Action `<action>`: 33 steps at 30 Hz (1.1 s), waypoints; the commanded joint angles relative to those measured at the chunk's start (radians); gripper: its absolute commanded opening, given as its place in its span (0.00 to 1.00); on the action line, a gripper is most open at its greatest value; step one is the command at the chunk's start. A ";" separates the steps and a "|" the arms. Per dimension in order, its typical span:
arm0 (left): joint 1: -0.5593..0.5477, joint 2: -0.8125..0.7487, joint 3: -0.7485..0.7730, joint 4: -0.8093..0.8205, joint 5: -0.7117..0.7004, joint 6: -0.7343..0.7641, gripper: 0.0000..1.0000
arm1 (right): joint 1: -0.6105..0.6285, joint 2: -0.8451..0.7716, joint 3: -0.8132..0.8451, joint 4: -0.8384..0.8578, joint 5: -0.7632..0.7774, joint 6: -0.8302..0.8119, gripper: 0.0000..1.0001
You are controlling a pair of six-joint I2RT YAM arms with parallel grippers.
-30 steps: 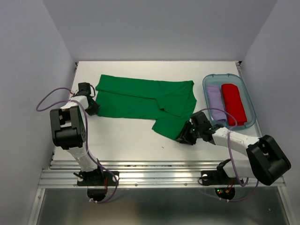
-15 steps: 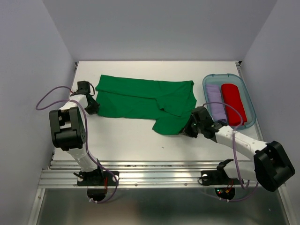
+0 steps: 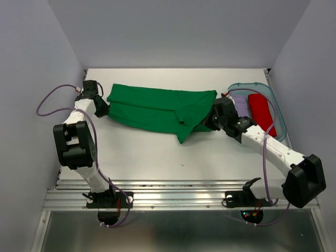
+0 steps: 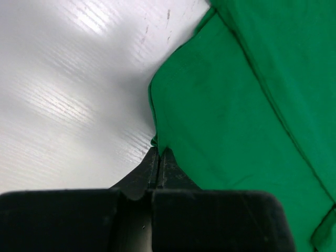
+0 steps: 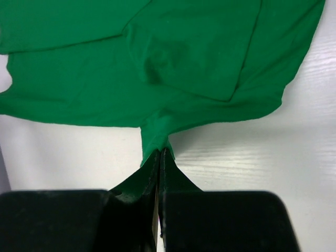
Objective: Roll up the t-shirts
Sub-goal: Fold the T-shirt at the center of the board.
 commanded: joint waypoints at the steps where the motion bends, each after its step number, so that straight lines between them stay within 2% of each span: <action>1: -0.001 -0.005 0.071 -0.030 0.002 0.019 0.00 | -0.035 0.045 0.111 -0.016 0.079 -0.085 0.01; 15: -0.002 0.193 0.249 -0.064 0.036 0.040 0.00 | -0.151 0.295 0.372 -0.014 0.065 -0.229 0.01; 33: -0.002 0.323 0.384 -0.090 0.042 0.045 0.00 | -0.221 0.510 0.537 -0.007 0.009 -0.287 0.01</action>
